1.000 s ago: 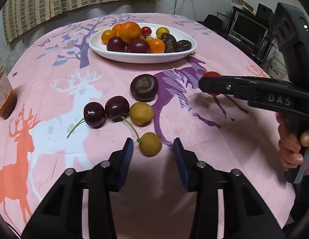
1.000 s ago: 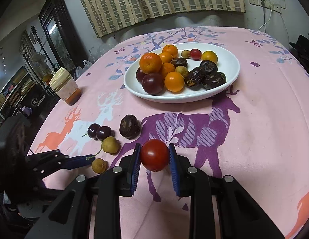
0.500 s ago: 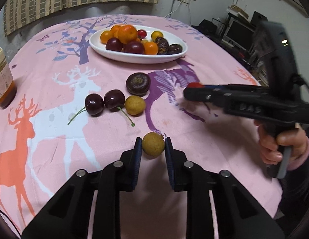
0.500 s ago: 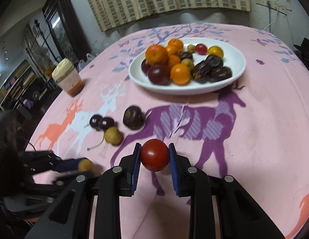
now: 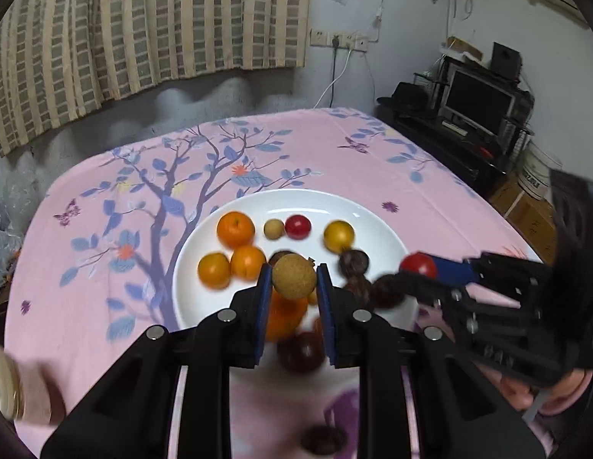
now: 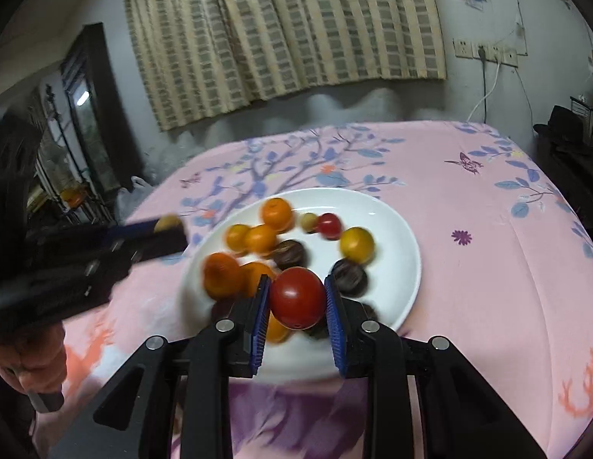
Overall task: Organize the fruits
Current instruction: 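Place a small yellow fruit with the left tool while the right places a red tomato, then place a dark cherry with the left tool while the right places a small yellow fruit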
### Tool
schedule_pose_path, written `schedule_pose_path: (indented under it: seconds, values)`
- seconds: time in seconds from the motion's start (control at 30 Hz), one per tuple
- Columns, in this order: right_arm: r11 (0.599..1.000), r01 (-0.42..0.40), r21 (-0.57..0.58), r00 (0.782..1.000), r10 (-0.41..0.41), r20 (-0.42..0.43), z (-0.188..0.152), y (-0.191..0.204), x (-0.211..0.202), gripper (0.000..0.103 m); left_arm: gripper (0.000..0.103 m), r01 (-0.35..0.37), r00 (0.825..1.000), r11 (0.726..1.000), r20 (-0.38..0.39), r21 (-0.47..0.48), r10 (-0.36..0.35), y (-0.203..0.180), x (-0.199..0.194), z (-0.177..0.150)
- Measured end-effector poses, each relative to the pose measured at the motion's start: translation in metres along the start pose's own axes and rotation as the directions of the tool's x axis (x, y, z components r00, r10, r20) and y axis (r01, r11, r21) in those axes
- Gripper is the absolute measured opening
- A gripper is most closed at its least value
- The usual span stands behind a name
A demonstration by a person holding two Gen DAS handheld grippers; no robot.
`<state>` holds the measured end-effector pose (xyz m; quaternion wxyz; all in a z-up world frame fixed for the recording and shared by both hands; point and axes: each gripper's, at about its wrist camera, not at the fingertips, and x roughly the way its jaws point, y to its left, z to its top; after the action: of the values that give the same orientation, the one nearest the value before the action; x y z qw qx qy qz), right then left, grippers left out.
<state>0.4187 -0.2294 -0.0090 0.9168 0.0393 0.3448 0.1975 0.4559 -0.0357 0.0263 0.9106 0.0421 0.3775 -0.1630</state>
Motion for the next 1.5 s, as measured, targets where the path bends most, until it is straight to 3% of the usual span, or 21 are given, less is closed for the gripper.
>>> schedule_pose_path:
  seconds: [0.07, 0.1, 0.13, 0.17, 0.2, 0.27, 0.4, 0.57, 0.63, 0.8, 0.93, 1.07, 1.33, 1.5]
  values:
    - [1.000, 0.021, -0.007, 1.000, -0.021, -0.004, 0.006, -0.008, 0.017, 0.029, 0.024, -0.039, 0.999, 0.999, -0.016, 0.012, 0.040, 0.001, 0.023, 0.015]
    - [1.000, 0.022, -0.007, 1.000, -0.022, -0.003, 0.006, -0.010, 0.023, 0.032, 0.029, -0.054, 0.998, 0.998, -0.021, 0.012, 0.055, 0.002, 0.030, 0.018]
    - [1.000, 0.023, -0.008, 1.000, -0.023, 0.000, 0.006, -0.011, 0.025, 0.055, 0.059, -0.092, 0.995, 0.996, -0.032, -0.004, 0.092, 0.004, 0.034, 0.021]
    - [0.999, 0.043, -0.007, 0.999, -0.043, 0.010, 0.003, -0.011, 0.024, 0.069, 0.091, -0.127, 0.991, 0.992, -0.038, -0.028, 0.126, 0.007, 0.034, 0.020]
    - [0.998, 0.068, -0.005, 0.997, -0.068, 0.027, 0.000, -0.009, 0.018, 0.077, 0.097, -0.141, 0.990, 0.988, -0.015, -0.058, 0.140, 0.010, 0.026, 0.017]
    - [0.997, 0.060, -0.048, 0.996, -0.057, 0.064, -0.006, 0.001, 0.006, 0.077, 0.097, -0.115, 0.991, 0.990, 0.056, -0.078, 0.120, 0.015, 0.000, 0.005]
    - [0.997, 0.009, -0.080, 0.997, -0.003, 0.077, -0.015, 0.017, -0.016, 0.077, 0.097, -0.128, 0.986, 0.985, 0.093, -0.112, 0.138, 0.024, -0.048, -0.030]
    - [0.988, -0.124, -0.091, 0.992, 0.123, -0.010, -0.046, 0.048, -0.038, 0.076, 0.098, -0.148, 0.981, 0.970, 0.096, -0.193, 0.169, 0.041, -0.111, -0.101]
    - [0.980, -0.141, -0.143, 0.989, 0.134, -0.058, -0.065, 0.071, -0.042, 0.074, 0.098, -0.152, 0.981, 0.963, 0.087, -0.224, 0.175, 0.050, -0.125, -0.131]
    - [0.966, -0.160, -0.202, 0.980, 0.131, -0.151, -0.106, 0.110, -0.041, 0.068, 0.098, -0.154, 0.981, 0.912, 0.052, -0.380, 0.187, 0.068, -0.136, -0.197]
    - [0.970, -0.160, -0.183, 0.972, 0.123, -0.200, -0.115, 0.120, -0.031, 0.062, 0.098, -0.182, 0.974, 0.920, 0.063, -0.347, 0.217, 0.061, -0.138, -0.204]
    - [0.982, -0.125, -0.145, 0.979, 0.098, -0.181, -0.117, 0.115, -0.034, 0.061, 0.098, -0.140, 0.976, 0.929, 0.111, -0.343, 0.188, 0.060, -0.147, -0.207]
    - [0.988, -0.093, -0.120, 0.983, 0.073, -0.167, -0.118, 0.105, -0.033, 0.054, 0.098, -0.213, 0.963, 0.896, 0.070, -0.390, 0.260, 0.069, -0.144, -0.208]
    - [0.988, -0.104, -0.117, 0.979, 0.081, -0.186, -0.119, 0.104, -0.029, 0.050, 0.098, -0.212, 0.964, 0.886, 0.062, -0.412, 0.259, 0.074, -0.144, -0.209]
